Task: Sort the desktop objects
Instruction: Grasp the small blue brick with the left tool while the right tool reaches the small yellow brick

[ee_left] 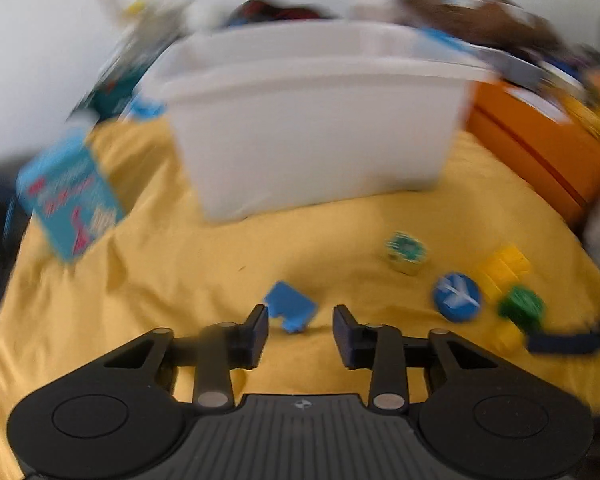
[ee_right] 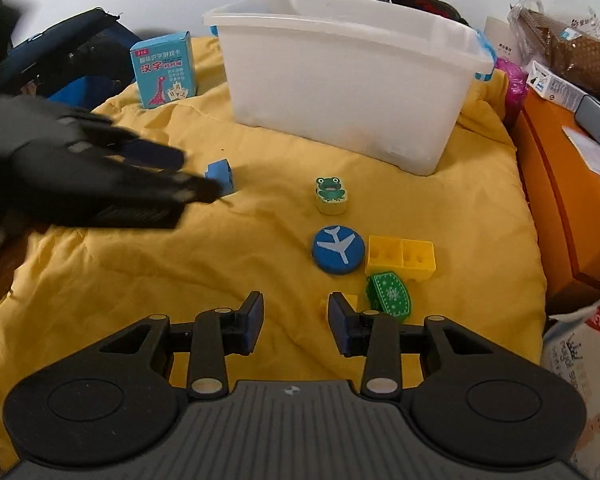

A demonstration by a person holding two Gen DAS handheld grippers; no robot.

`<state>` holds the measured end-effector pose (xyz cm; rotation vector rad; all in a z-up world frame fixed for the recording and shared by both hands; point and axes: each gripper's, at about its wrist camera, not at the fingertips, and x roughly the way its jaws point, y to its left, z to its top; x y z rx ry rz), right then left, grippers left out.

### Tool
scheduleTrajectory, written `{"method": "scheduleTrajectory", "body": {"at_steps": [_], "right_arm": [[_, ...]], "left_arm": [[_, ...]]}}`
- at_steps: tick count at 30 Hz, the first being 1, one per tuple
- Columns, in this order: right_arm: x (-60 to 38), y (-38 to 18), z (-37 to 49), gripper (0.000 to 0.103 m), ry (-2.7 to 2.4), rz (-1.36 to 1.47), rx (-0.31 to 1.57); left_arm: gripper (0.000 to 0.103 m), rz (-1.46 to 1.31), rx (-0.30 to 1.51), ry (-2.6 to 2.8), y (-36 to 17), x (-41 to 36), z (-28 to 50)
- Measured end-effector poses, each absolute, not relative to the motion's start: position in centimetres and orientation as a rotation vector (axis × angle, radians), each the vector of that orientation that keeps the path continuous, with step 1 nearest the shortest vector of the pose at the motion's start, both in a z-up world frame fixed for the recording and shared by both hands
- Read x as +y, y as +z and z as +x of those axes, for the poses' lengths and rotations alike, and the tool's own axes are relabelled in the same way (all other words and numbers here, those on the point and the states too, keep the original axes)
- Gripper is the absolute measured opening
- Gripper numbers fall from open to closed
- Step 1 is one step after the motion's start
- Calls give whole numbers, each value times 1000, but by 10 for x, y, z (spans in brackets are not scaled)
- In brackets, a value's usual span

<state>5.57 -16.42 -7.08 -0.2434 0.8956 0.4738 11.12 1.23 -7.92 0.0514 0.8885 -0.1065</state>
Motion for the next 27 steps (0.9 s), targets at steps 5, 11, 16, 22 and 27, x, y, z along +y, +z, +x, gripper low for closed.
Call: {"method": "scheduleTrajectory", "body": {"at_steps": [5, 11, 16, 22, 27], "right_arm": [[-178, -63, 46, 40, 422, -198, 842], [-197, -71, 57, 40, 364, -118, 886], [-193, -78, 59, 39, 373, -90, 900], [-181, -79, 54, 39, 409, -157, 885], [-178, -79, 51, 39, 431, -159, 884]], "left_arm": [[37, -161, 925, -80, -85, 39, 118], [28, -189, 960, -119, -100, 34, 137], [20, -126, 952, -177, -93, 25, 134], [20, 331, 856, -175, -72, 8, 78], [20, 603, 920, -282, -87, -5, 35]]}}
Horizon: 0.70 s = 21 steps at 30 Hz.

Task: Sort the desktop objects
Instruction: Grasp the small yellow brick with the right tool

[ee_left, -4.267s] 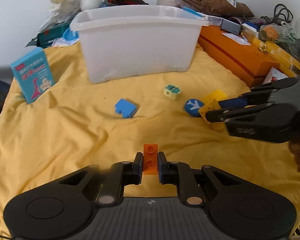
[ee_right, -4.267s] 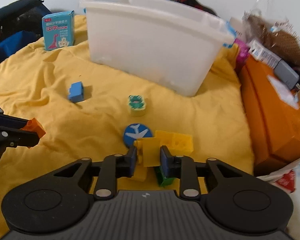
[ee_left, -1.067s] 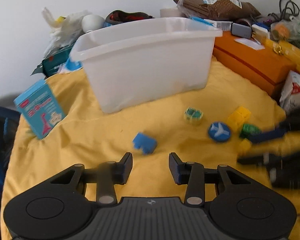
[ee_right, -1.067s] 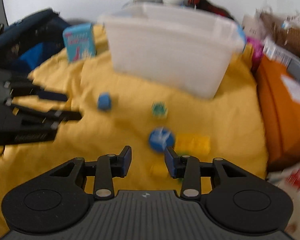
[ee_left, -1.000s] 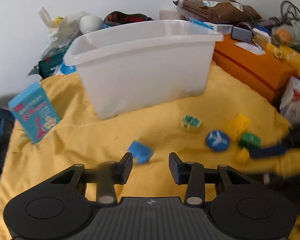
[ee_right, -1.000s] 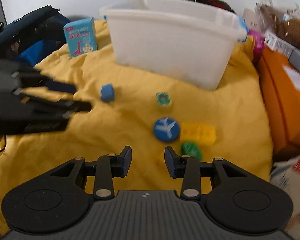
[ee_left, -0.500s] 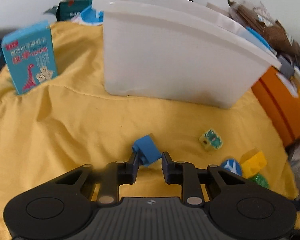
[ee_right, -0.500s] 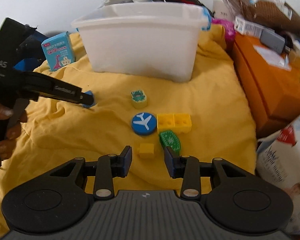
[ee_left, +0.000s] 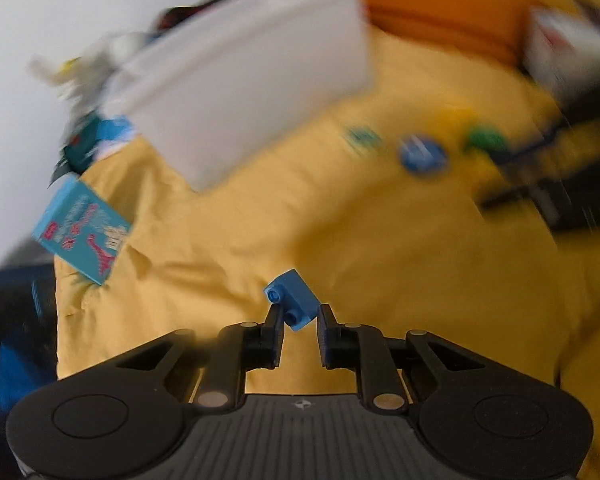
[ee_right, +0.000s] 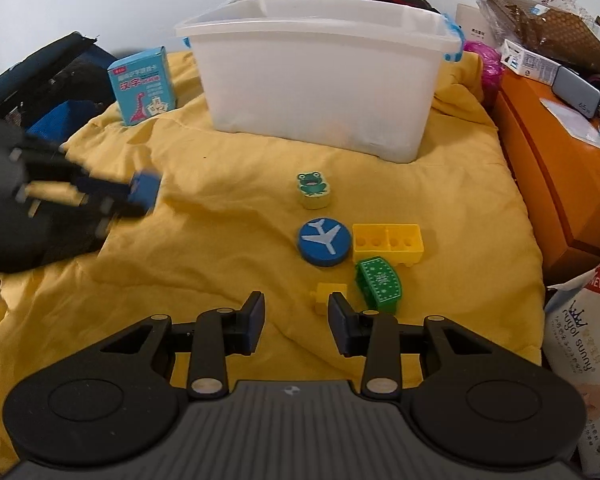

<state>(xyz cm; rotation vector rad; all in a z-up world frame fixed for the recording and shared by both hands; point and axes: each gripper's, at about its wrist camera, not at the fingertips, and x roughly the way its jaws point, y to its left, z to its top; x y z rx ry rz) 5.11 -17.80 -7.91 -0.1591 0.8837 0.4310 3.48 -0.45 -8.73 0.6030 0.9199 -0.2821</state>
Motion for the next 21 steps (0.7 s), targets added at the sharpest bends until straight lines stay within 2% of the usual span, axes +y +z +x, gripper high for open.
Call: {"method": "scheduleTrajectory", "body": {"at_steps": [3, 6, 10, 17, 19, 21], "right_arm": [[-176, -79, 49, 39, 441, -163, 889], [-174, -80, 47, 39, 446, -168, 896], [-173, -80, 43, 39, 448, -169, 899], [-164, -81, 39, 39, 458, -245, 860], [-158, -83, 40, 39, 464, -292, 837], [-152, -87, 42, 39, 456, -348, 827]], "left_arm": [[24, 725, 868, -317, -94, -16, 15], [31, 662, 830, -300, -89, -16, 11], [31, 488, 842, -204, -81, -3, 16], [31, 343, 898, -189, -89, 9, 33], [20, 276, 940, -199, -94, 14, 41], [17, 233, 951, -195, -95, 17, 42]]}}
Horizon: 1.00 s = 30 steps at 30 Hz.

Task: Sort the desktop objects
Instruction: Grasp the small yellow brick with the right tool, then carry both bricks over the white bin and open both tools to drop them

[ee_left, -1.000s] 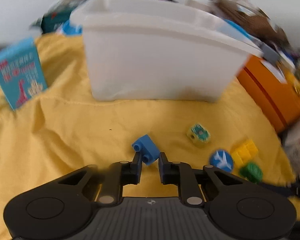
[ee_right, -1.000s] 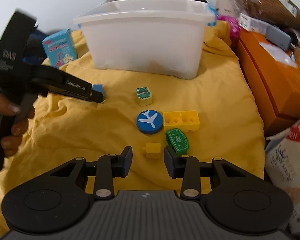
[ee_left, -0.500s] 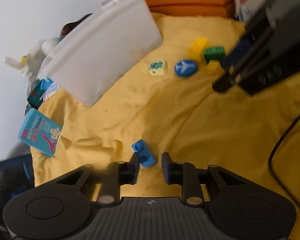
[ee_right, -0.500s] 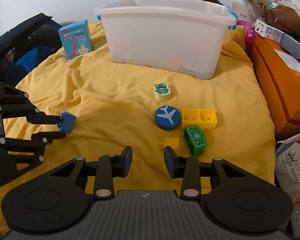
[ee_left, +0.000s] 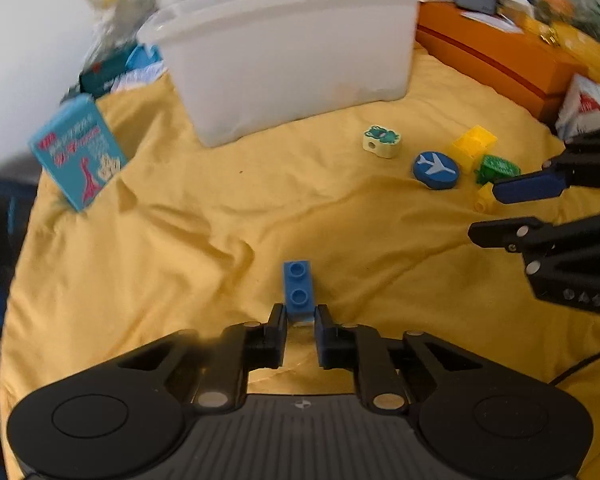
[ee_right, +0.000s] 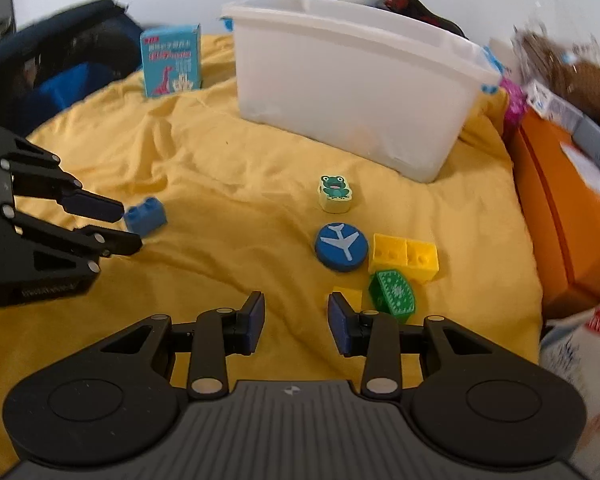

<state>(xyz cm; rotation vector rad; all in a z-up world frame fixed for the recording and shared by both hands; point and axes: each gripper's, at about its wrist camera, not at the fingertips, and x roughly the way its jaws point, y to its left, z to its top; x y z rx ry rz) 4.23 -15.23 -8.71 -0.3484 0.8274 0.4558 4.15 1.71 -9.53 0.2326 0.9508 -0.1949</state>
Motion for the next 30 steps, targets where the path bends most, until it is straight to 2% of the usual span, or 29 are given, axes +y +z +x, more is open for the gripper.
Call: {"method": "scheduleTrajectory", "body": {"at_steps": [7, 9, 11, 13, 14, 23, 30], "right_arm": [[-149, -101, 53, 37, 394, -464, 808], [-152, -103, 57, 26, 368, -471, 811], [-160, -105, 63, 25, 364, -415, 847], [-167, -104, 65, 17, 381, -358, 859], [-168, -102, 66, 18, 388, -338, 873], [-167, -26, 84, 17, 461, -161, 748], [-161, 25, 131, 17, 456, -154, 627]], "left_arm": [[17, 222, 905, -208, -88, 18, 38], [17, 219, 900, -216, -86, 19, 40], [17, 213, 896, -213, -85, 19, 42], [17, 198, 873, -209, -78, 22, 41], [17, 190, 852, -210, -71, 23, 41], [17, 161, 622, -211, 13, 25, 72], [17, 156, 550, -185, 56, 27, 125]]}}
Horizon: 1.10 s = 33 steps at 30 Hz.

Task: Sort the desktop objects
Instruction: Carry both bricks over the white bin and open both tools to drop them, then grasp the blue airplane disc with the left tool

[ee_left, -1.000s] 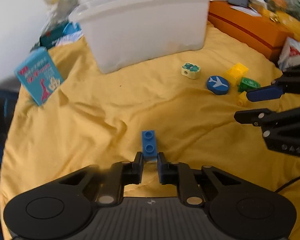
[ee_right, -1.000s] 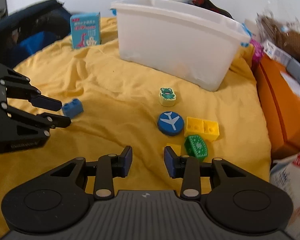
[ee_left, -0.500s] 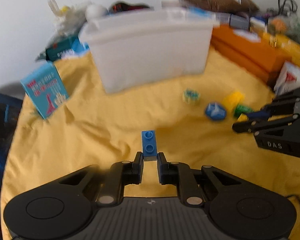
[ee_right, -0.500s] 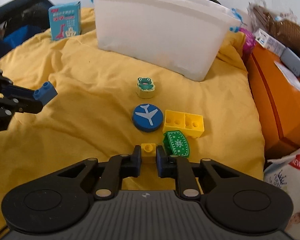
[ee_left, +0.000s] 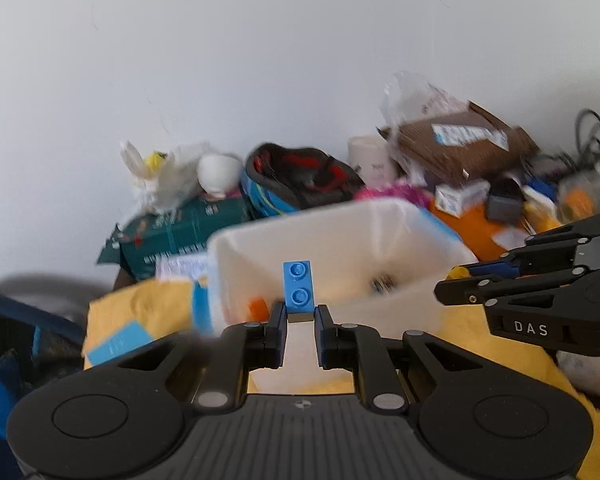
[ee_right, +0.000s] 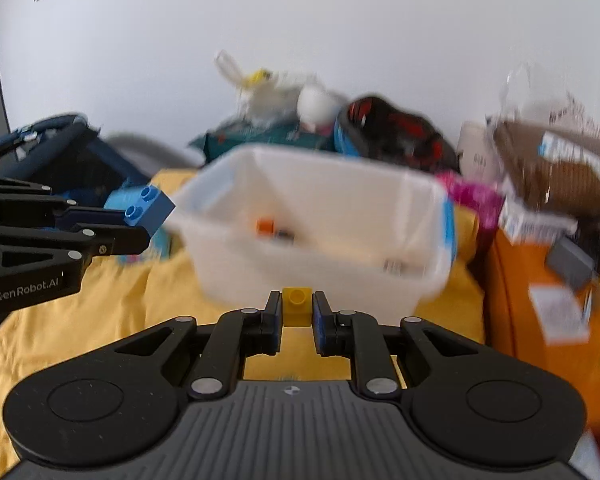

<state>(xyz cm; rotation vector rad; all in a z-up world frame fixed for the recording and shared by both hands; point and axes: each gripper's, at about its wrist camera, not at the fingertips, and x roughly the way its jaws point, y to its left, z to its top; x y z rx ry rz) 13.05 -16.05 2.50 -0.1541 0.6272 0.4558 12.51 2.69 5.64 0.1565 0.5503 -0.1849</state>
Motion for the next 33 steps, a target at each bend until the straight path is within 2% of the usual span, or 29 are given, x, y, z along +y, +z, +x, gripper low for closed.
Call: {"method": "scheduleTrajectory", "body": {"at_steps": [5, 13, 14, 15, 16, 17, 18, 25, 33], "right_arm": [[-158, 43, 172, 17, 408, -166, 598], [-153, 18, 223, 18, 328, -135, 696], [-152, 12, 225, 18, 324, -136, 711], [-152, 8, 228, 20, 323, -136, 725], [-152, 4, 229, 23, 319, -134, 738], [-154, 1, 229, 32, 315, -134, 741], [-156, 0, 228, 35, 314, -134, 735], [-166, 15, 199, 35, 366, -173, 666], [-179, -3, 130, 35, 397, -256, 685]], "left_arm": [[17, 139, 574, -167, 61, 27, 175], [19, 121, 734, -137, 10, 18, 231], [21, 97, 737, -125, 7, 21, 230], [30, 81, 731, -117, 7, 23, 228], [34, 69, 723, -115, 8, 25, 225], [37, 67, 708, -120, 10, 27, 221], [38, 69, 697, -125, 13, 27, 217], [44, 68, 611, -192, 32, 27, 157], [44, 151, 729, -324, -23, -10, 112]]}}
